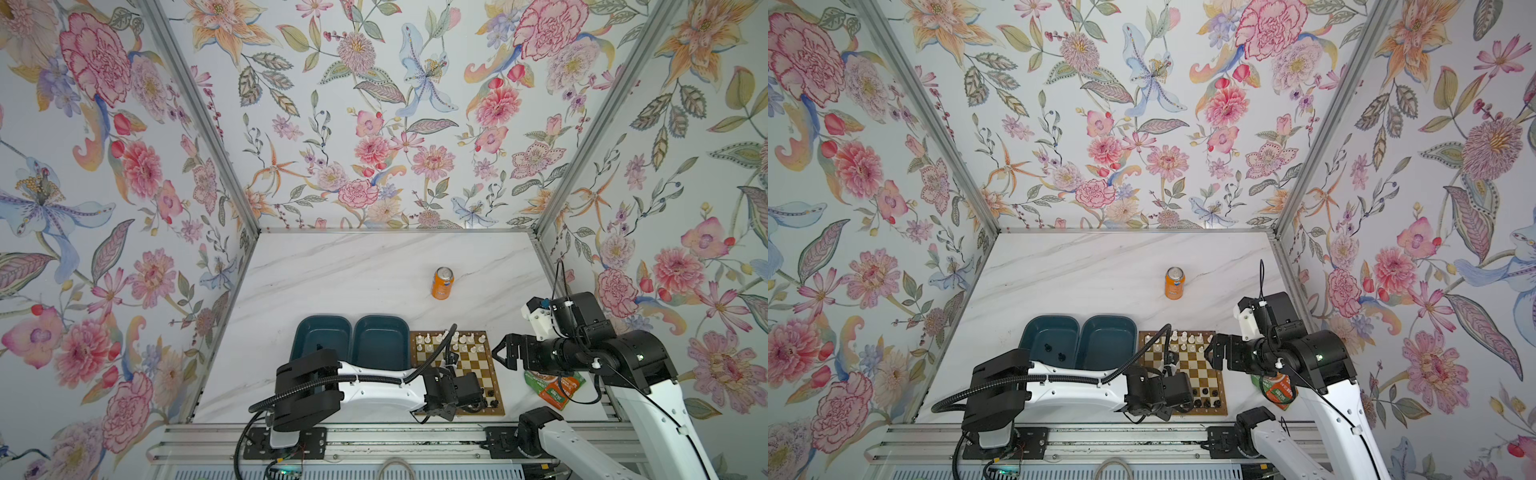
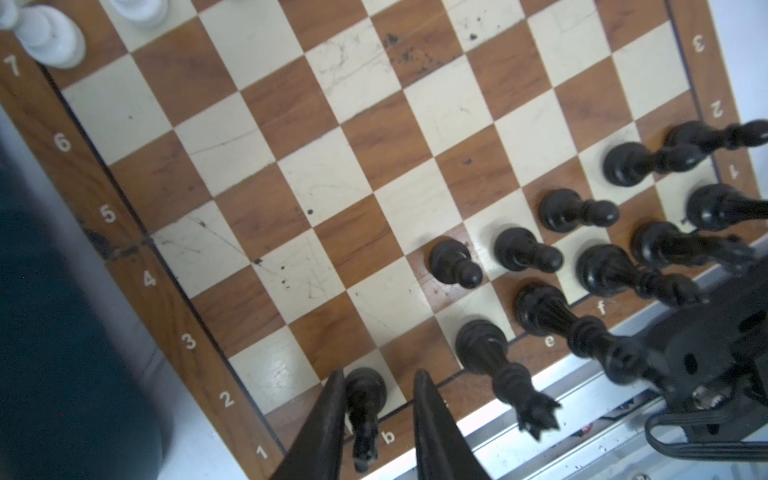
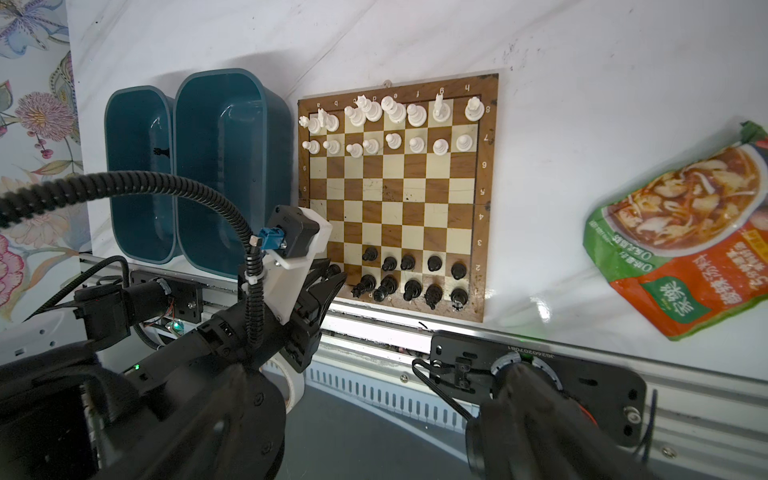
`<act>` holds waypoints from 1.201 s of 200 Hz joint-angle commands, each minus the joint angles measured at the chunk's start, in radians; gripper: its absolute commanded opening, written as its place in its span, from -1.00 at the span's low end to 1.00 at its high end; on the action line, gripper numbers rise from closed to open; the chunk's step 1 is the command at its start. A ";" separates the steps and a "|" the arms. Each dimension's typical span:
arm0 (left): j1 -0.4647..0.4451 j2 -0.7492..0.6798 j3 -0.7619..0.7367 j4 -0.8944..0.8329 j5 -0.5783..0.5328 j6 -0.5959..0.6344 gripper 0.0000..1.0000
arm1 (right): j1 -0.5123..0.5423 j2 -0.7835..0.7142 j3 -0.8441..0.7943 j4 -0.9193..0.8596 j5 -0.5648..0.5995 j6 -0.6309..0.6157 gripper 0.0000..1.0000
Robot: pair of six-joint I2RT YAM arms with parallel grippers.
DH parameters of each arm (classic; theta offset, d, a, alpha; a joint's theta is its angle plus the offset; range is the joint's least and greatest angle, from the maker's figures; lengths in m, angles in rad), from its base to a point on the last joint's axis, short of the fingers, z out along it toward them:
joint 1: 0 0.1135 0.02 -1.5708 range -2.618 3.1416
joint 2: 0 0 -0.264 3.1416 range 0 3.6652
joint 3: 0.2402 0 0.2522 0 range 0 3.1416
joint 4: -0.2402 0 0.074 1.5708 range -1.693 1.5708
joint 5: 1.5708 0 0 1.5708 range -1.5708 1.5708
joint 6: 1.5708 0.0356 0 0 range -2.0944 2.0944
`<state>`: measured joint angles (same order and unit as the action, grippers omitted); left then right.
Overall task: Set up the chess pieces on the board
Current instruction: 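Open the left gripper and raise it off the placed black piece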
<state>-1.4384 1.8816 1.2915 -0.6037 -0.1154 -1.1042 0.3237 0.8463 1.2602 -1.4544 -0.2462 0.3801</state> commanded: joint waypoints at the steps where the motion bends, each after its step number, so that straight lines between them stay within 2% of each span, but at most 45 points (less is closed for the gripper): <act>1: -0.005 0.013 0.028 -0.038 -0.013 -0.010 -0.34 | -0.009 0.003 0.017 -0.024 0.018 -0.021 0.98; 69: -0.006 -0.013 0.047 -0.072 -0.065 -0.013 -0.17 | -0.017 0.021 0.052 -0.024 0.022 -0.031 0.98; 113: 0.000 -0.030 0.095 -0.138 -0.099 0.026 -0.16 | -0.019 0.021 0.068 -0.023 0.025 -0.028 0.98; 172: 0.015 -0.148 0.085 -0.188 -0.157 0.026 -0.09 | -0.019 0.016 0.052 0.006 0.007 -0.001 0.98; 207: 0.083 -0.260 0.085 -0.218 -0.199 0.062 -0.06 | -0.018 0.025 0.022 0.047 -0.007 0.019 0.98; 240: 0.191 -0.418 0.064 -0.199 -0.219 0.116 -0.01 | -0.019 0.064 0.038 0.084 -0.004 0.032 0.98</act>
<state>-1.3178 1.5806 1.3624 -0.7826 -0.2749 -1.0458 0.3115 0.8822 1.2942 -1.4128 -0.2489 0.3912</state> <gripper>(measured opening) 0.486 0.988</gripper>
